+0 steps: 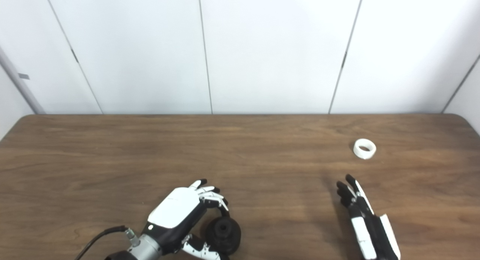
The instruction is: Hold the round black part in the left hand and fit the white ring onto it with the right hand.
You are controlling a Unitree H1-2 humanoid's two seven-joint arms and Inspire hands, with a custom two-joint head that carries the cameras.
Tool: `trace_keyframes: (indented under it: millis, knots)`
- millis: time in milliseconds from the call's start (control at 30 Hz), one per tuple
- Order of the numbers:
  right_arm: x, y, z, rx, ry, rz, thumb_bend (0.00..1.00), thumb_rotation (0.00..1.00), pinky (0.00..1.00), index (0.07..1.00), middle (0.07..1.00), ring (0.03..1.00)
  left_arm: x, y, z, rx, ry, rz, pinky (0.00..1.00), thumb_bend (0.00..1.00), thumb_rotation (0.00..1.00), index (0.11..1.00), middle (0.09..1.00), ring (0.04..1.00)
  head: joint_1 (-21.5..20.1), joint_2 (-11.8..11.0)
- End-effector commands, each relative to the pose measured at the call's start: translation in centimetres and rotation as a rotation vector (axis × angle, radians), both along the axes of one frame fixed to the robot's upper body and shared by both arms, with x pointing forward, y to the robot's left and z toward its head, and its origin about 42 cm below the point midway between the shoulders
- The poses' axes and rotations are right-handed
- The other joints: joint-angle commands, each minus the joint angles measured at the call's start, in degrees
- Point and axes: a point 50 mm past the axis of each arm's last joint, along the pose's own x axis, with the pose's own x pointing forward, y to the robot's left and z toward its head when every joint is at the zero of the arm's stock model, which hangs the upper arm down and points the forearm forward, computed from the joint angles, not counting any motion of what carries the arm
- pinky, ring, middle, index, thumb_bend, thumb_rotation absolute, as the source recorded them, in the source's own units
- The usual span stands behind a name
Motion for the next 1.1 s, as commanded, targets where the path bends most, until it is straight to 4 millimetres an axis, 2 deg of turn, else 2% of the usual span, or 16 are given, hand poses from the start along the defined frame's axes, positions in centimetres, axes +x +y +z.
trace_keyframes:
  millis: [0, 500, 633, 800, 900, 1067]
  knots:
    - [-0.9, 2.3, -0.9, 0.053, 0.046, 0.011, 0.62, 0.98, 0.89, 0.958, 0.898, 0.898, 0.2, -0.5, 0.6, -0.025, -0.080, -0.014, 1.00, 0.52, 0.05, 0.484, 0.766, 0.878, -0.1, 0.1]
    - [-0.4, 3.1, 0.3, 0.061, 0.020, 0.014, 0.59, 0.99, 0.90, 0.956, 0.903, 0.892, 0.1, -0.5, -2.2, -0.017, -0.108, 0.004, 1.00, 0.52, 0.05, 0.485, 0.766, 0.874, -2.2, 1.8]
    - [-0.1, 2.9, 1.4, 0.046, 0.004, 0.016, 0.55, 0.97, 0.90, 0.950, 0.898, 0.887, 0.2, -0.1, -2.5, -0.008, -0.101, 0.007, 1.00, 0.52, 0.05, 0.485, 0.769, 0.872, -2.6, 1.9]
    - [0.6, 2.0, 3.2, -0.016, -0.012, -0.002, 0.58, 0.94, 0.90, 0.929, 0.905, 0.909, 0.3, 0.3, -2.6, 0.001, -0.100, 0.007, 1.00, 0.52, 0.05, 0.485, 0.769, 0.869, -3.5, 2.0]
    - [1.2, 1.4, 4.8, -0.083, -0.033, -0.026, 0.56, 0.90, 0.88, 0.925, 0.905, 0.910, 0.4, 0.5, -2.7, 0.003, -0.098, 0.006, 1.00, 0.52, 0.05, 0.485, 0.769, 0.868, -4.2, 1.9]
    - [2.9, 0.3, 7.6, -0.243, -0.086, -0.086, 0.56, 0.72, 0.84, 0.873, 0.863, 0.871, 0.3, 0.9, -2.8, 0.010, -0.092, 0.002, 1.00, 0.52, 0.05, 0.485, 0.770, 0.871, -5.7, 1.6]
